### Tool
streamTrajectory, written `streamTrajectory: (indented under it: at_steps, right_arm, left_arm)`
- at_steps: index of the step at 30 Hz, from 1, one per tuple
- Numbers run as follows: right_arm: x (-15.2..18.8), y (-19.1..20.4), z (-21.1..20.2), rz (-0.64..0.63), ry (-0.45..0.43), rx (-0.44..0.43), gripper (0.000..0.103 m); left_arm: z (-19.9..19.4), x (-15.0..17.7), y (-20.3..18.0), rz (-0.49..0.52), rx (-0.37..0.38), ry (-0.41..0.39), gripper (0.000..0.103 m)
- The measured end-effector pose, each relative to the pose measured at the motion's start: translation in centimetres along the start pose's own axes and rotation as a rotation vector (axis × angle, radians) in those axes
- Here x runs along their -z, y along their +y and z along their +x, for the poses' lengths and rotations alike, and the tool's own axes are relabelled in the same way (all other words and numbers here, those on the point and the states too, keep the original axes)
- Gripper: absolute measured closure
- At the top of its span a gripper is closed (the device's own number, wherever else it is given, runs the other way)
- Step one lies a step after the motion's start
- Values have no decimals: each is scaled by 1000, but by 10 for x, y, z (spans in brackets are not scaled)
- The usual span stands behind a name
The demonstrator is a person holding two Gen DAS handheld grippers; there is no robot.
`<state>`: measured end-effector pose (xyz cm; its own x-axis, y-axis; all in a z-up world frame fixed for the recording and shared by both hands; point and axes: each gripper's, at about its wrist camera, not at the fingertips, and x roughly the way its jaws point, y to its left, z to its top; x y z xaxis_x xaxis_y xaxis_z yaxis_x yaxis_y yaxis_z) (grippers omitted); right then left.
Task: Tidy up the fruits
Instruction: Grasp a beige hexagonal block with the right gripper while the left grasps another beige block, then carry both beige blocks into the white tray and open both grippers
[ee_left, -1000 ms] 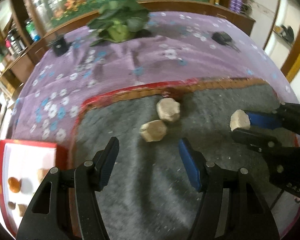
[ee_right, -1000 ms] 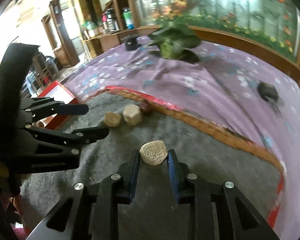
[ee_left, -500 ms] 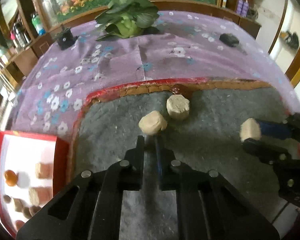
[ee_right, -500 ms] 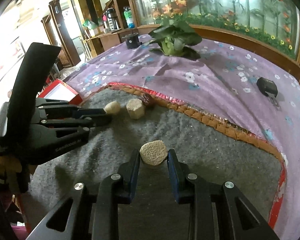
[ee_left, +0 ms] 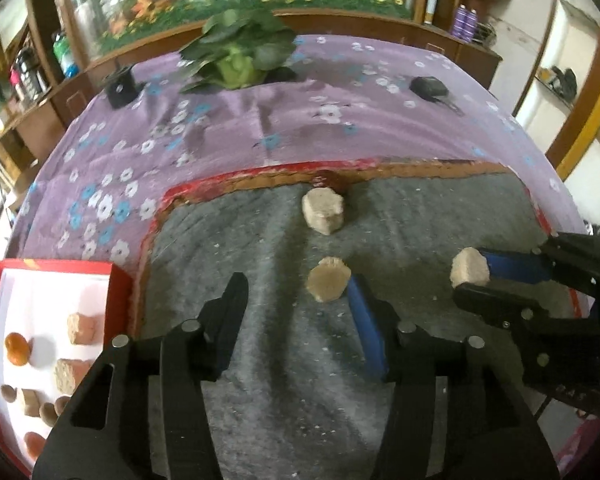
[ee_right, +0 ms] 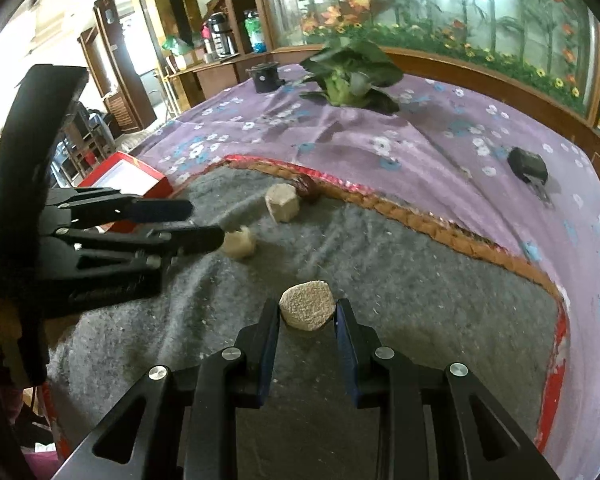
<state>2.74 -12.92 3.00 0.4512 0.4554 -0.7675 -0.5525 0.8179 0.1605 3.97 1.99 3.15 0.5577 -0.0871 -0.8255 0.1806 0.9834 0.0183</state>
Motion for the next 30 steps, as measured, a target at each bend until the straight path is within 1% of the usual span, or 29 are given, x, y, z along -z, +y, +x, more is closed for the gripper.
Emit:
streamTrajectory:
  at_steps: [3, 6, 9, 10, 12, 13, 14, 15, 17, 18, 20, 23, 30]
  right_arm:
    - [1, -3, 1, 2, 4, -1, 75]
    - [1, -6, 1, 1, 3, -4, 75]
    - [2, -7, 0, 4, 2, -7, 75]
    - [2, -8, 1, 5, 2, -7, 75]
    - [2, -8, 1, 7, 3, -7, 75]
    - [2, -7, 0, 8, 1, -8, 75]
    - [3, -6, -1, 6, -1, -12, 75]
    - [3, -3, -2, -1, -2, -20, 75]
    - [2, 2, -2, -12, -2, -17, 75]
    - [1, 3, -3, -12, -5, -20, 75]
    - [-1, 8, -3, -11, -11, -36, 75]
    - [-3, 18, -4, -17, -16, -45, 75]
    - [-11, 59, 0, -63, -23, -87, 76]
  left_arm:
    - [2, 0, -10, 41, 8, 3, 51]
    - [11, -3, -15, 53, 3, 26, 51]
    - [19, -3, -22, 65, 40, 43, 51]
    - [23, -3, -24, 69, 48, 49, 56]
    - [31, -2, -23, 63, 18, 60, 66]
    - [30, -2, -20, 43, 37, 56, 70]
    - [30, -2, -15, 19, 48, 60, 76]
    - [28, -1, -10, 1, 39, 61, 79]
    - [24, 0, -4, -26, 41, 68, 79]
    - [20, 2, -2, -26, 25, 64, 79]
    - [13, 6, 0, -27, 2, 46, 79]
    - [-3, 11, 8, -57, -28, 12, 79]
    - [-40, 28, 35, -118, -93, -45, 79]
